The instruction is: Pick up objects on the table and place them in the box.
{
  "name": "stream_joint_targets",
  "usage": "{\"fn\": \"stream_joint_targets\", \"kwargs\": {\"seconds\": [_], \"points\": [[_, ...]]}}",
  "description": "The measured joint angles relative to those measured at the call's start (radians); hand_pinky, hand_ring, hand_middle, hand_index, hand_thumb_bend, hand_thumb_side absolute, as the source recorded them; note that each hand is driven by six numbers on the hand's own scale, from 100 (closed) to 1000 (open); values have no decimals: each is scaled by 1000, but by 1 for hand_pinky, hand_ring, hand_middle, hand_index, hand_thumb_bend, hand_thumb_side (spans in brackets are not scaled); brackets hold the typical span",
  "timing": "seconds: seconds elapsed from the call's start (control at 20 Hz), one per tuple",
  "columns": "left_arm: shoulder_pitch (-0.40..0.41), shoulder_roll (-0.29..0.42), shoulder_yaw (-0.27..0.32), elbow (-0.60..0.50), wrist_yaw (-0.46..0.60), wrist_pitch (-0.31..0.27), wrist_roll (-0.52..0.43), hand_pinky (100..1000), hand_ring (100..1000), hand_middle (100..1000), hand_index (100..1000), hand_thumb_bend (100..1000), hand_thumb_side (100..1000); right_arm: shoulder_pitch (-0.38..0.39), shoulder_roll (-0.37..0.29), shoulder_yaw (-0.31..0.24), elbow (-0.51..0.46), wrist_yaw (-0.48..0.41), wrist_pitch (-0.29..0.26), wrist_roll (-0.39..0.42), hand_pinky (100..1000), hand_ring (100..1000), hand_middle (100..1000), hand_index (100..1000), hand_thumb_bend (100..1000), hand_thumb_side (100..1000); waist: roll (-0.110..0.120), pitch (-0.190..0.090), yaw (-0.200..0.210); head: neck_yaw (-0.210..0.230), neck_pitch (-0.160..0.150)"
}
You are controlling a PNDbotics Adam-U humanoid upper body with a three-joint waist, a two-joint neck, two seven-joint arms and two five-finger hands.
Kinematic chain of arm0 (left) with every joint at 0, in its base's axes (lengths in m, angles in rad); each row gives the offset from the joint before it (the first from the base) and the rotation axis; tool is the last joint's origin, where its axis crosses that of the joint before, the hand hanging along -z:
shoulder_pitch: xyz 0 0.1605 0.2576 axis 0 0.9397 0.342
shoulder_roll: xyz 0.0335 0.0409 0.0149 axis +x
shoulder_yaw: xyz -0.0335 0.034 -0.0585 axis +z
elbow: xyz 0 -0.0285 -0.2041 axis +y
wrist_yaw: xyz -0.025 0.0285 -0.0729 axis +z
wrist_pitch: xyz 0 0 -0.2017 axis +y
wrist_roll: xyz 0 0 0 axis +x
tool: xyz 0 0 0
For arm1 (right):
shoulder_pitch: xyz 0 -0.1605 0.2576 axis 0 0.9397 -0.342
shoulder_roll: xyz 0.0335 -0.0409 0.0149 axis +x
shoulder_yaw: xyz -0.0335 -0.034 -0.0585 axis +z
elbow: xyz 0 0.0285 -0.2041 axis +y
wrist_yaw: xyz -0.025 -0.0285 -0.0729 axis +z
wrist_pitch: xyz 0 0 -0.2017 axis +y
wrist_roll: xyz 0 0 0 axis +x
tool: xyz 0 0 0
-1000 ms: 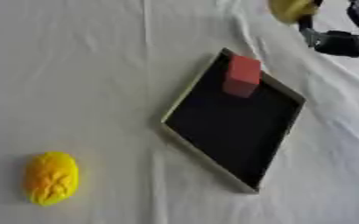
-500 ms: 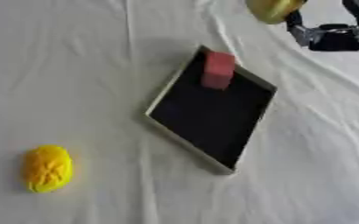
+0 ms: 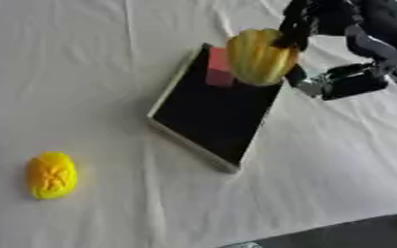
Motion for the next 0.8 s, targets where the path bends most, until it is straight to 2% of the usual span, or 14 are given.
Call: {"fn": "stream_joint_targets", "kwargs": {"seconds": [0.15,0.2,0.25,0.3,0.35,0.55,0.8], "points": [[7,0,0,0,-5,-1,6,757,744,686,900,100,537,-26,60,37,-10,41,21,33,660,591,408,461,100,206,9,-2,-5,14,0],[11,0,0,0,-6,-1,7,756,744,686,901,100,537,-29,81,49,-10,56,28,47,659,590,409,462,100,125,11,-2,-6,21,-1],[16,0,0,0,-7,-1,7,756,743,686,901,100,542,-30,100,60,-10,72,35,62,660,590,409,462,100,211,11,-2,-6,29,-4],[20,0,0,0,-7,-1,7,756,743,686,901,100,547,-30,116,69,-10,87,42,78,666,592,409,461,100,124,11,-2,-6,38,-6],[22,0,0,0,-7,-1,7,755,743,686,901,100,549,-30,131,78,-11,103,48,94,668,592,410,461,100,211,11,-1,-6,47,-10],[26,0,0,0,-7,0,7,754,742,685,901,100,562,-28,179,104,-11,162,74,153,671,592,410,461,100,213,17,6,-7,74,-24],[33,-9,0,0,-4,0,6,752,741,684,902,100,569,-27,227,115,9,215,96,204,674,593,413,466,100,223,19,15,-6,83,-33]]}}
